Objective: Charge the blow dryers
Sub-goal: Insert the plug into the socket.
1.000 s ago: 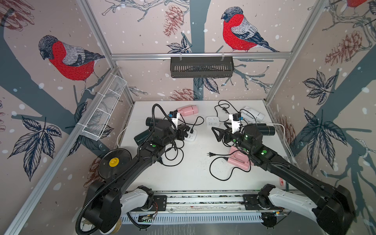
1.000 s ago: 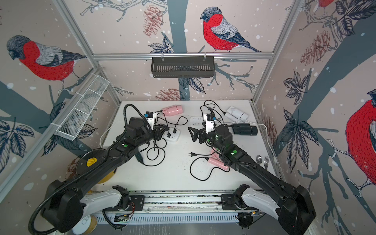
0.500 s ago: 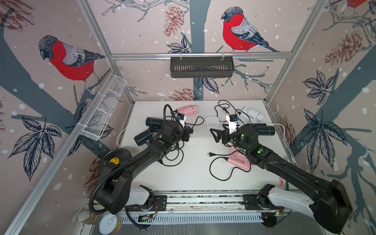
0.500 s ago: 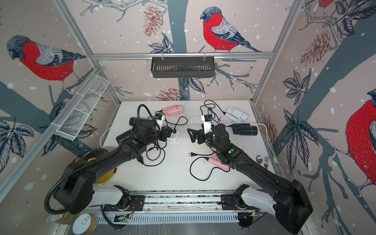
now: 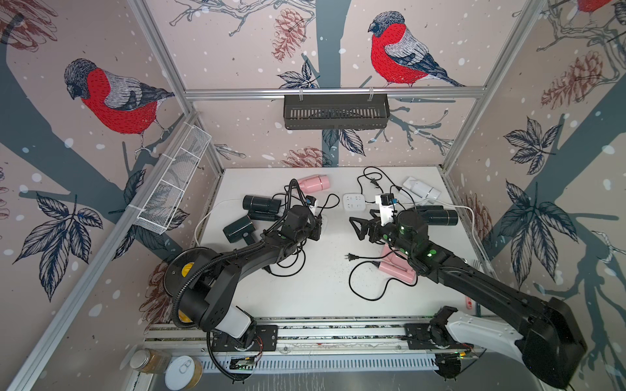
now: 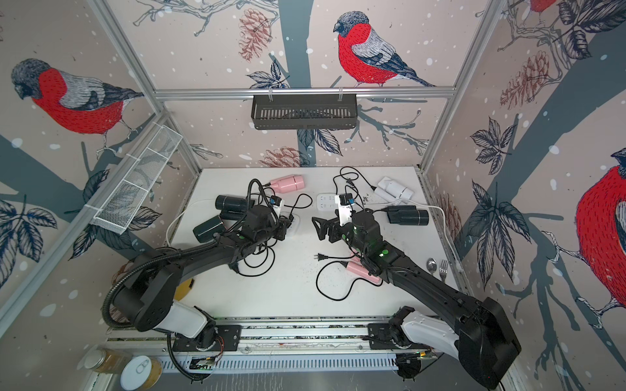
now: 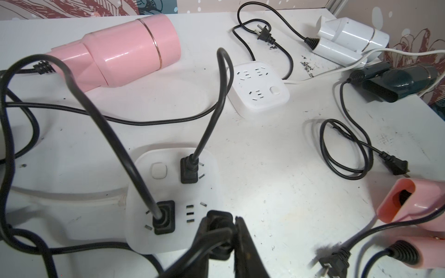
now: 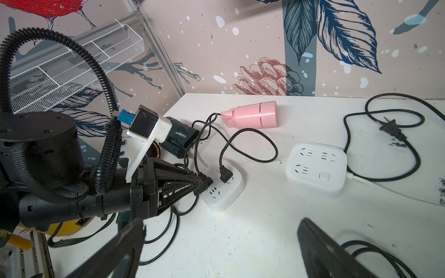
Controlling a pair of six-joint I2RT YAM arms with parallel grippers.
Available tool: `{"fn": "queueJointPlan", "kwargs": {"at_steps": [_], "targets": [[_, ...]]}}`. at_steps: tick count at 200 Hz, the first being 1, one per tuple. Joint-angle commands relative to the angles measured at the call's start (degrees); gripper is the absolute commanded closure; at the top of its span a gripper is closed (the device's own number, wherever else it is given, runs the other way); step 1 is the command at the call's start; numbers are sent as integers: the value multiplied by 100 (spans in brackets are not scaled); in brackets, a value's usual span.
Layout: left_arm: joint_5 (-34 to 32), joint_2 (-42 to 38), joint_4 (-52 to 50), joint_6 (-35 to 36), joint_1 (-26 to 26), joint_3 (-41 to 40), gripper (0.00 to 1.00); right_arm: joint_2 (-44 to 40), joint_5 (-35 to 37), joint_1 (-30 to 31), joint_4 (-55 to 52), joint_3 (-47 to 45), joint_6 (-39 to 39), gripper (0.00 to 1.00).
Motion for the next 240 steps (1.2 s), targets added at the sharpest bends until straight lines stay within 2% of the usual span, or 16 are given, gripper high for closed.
{"fn": "queueJointPlan", "kwargs": {"at_steps": [1, 38, 113, 240], "targets": [[-298, 77, 297, 54, -4, -31, 91, -10, 19, 12, 169, -31, 67, 1], [-624, 172, 307, -39, -14, -56, 91, 10, 10, 39, 265, -110, 119, 1], [-836, 241, 487, -82, -32, -118, 91, 149, -17, 91, 454, -271, 156, 1], [-641, 517, 794, -69, -31, -109, 90, 511, 123, 245, 758, -304, 219, 1]]}}
